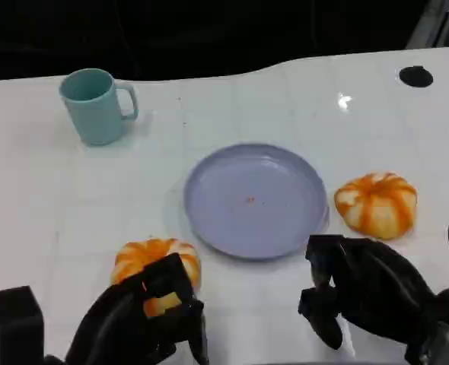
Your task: Grasp the bread from the table and place it into the plate.
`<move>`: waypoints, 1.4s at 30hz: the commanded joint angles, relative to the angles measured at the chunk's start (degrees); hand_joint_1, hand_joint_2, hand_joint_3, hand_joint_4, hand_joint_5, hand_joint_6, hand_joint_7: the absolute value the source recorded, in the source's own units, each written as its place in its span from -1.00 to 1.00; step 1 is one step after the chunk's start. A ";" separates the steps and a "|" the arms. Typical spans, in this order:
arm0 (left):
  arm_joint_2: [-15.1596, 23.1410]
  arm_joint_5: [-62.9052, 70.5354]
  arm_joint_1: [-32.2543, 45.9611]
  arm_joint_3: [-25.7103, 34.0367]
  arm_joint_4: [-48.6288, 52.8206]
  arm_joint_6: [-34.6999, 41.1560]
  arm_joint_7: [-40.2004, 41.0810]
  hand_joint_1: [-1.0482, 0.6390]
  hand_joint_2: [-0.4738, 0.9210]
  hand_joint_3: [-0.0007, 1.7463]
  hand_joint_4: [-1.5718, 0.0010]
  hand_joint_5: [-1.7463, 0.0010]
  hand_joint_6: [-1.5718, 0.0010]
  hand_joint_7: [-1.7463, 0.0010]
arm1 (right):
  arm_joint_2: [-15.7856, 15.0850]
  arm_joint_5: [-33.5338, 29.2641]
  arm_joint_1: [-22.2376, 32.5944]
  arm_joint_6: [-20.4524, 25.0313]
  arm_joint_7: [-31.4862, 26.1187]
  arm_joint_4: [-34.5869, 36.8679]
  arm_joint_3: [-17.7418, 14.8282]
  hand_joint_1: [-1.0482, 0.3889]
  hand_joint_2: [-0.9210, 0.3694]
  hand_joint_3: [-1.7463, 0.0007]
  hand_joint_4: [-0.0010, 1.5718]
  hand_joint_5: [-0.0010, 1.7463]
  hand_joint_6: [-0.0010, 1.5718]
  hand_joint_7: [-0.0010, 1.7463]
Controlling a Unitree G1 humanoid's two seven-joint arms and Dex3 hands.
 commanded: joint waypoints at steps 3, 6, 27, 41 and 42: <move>0.92 0.32 0.38 0.32 -0.40 -0.01 0.34 -0.43 1.00 -0.69 0.02 -1.00 0.31 -1.00 | -0.78 -0.27 -0.39 -0.57 0.15 0.16 -0.12 -0.94 -0.47 -0.03 0.63 0.90 0.43 0.77; 0.93 0.28 0.40 0.35 -0.33 -0.27 0.16 -0.43 1.00 -0.68 0.02 -1.00 0.31 -1.00 | -0.75 -0.06 -0.34 -0.46 0.29 0.08 -0.16 -0.94 -0.46 -0.04 0.62 0.90 0.43 0.77; 0.74 1.23 0.24 0.88 -0.76 -1.91 1.32 -0.41 1.00 -0.68 0.07 -1.00 0.36 -0.99 | -0.80 -0.15 -0.42 -0.69 0.65 0.15 -0.18 -0.93 -0.51 0.03 0.63 0.89 0.44 0.76; 9.02 26.81 -2.22 0.93 -5.62 -20.16 9.16 -0.50 1.00 -0.73 0.57 -0.10 0.49 0.64 | -0.41 0.05 -0.67 -0.38 0.48 0.24 -0.02 -0.91 -0.54 0.07 0.63 0.88 0.43 0.77; 10.57 29.23 -2.34 0.83 -7.45 -18.60 9.27 -0.51 1.00 -0.77 0.63 -0.03 0.50 0.70 | -0.34 0.09 -0.69 -0.18 0.36 0.20 0.02 -0.91 -0.54 0.07 0.63 0.88 0.43 0.77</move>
